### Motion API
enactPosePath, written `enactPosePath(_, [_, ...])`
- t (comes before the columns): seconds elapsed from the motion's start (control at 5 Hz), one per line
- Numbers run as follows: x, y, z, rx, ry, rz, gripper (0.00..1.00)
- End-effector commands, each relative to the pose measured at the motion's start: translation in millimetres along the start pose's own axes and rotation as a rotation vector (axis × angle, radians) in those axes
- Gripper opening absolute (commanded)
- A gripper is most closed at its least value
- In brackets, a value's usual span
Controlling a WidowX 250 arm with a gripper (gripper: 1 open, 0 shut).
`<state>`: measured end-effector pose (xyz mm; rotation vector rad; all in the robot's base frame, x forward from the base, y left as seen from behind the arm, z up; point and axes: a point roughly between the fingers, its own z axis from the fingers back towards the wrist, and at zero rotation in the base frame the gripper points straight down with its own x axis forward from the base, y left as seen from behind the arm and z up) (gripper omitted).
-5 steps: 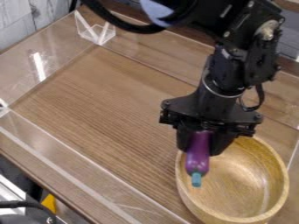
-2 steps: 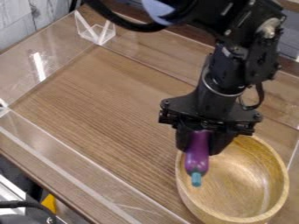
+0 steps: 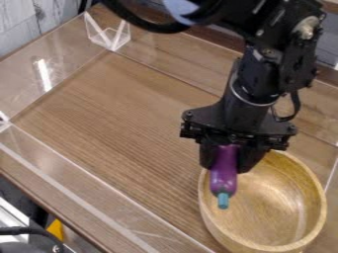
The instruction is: Remove the purple eggplant from inside the brown bowl and put it on the table
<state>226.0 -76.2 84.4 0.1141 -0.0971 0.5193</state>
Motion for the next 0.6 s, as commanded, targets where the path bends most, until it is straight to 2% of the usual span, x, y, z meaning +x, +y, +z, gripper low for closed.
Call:
enactPosePath(0.0, [8.7, -4.6, 15.3, -0.042, -0.039, 0.017, 0.0])
enactPosePath(0.4, [8.0, -4.5, 17.8, -0.038, -0.037, 0.026, 0.0])
